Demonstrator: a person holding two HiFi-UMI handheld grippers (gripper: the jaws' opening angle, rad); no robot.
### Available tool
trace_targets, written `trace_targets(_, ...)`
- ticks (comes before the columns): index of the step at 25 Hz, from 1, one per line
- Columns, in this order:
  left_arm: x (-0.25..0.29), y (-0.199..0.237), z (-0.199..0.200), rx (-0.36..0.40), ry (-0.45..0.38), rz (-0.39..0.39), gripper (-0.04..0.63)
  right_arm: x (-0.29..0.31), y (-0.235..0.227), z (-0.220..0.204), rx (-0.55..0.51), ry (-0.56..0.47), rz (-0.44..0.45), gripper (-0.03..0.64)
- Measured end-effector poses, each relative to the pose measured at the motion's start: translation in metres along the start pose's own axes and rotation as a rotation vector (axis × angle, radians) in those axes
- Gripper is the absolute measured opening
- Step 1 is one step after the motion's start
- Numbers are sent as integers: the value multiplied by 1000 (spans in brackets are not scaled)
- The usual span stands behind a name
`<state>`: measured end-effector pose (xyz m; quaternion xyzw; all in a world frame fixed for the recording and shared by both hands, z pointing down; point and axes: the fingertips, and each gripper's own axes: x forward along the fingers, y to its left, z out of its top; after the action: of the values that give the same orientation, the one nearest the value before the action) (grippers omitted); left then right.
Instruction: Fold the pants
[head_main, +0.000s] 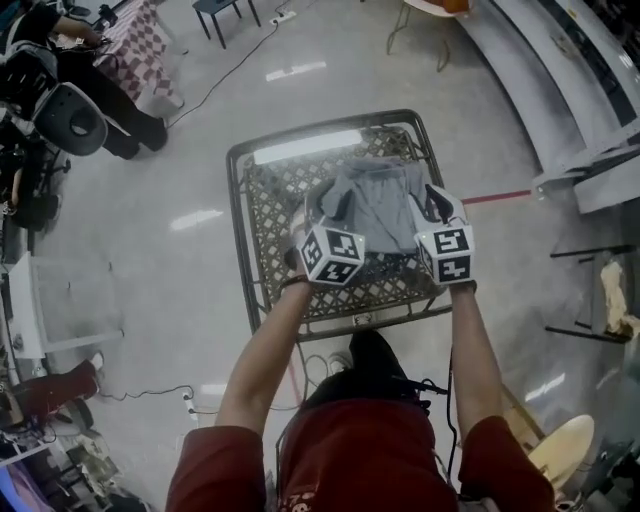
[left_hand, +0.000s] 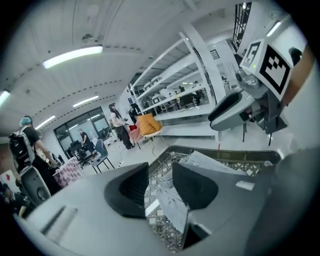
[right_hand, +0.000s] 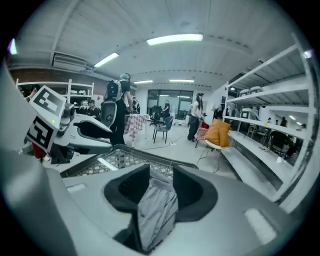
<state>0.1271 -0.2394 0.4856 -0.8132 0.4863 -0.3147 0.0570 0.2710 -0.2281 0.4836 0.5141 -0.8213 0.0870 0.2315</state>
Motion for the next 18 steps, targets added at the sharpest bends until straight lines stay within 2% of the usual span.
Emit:
trace_targets(5, -91, -3, 23, -116, -110, 49, 160, -83, 32, 34, 71, -123, -32, 138)
trace_targets(9, -158, -10, 19, -163, -187, 67, 160, -139, 86, 55, 80, -218, -8, 138)
trace_targets(13, -207, -10, 15, -235, -251, 92, 160, -180, 126, 73, 60, -310, -8, 138)
trace_targets(18, -258, -16, 14, -315, -329, 146, 160, -224, 146, 75, 63, -390, -45, 138)
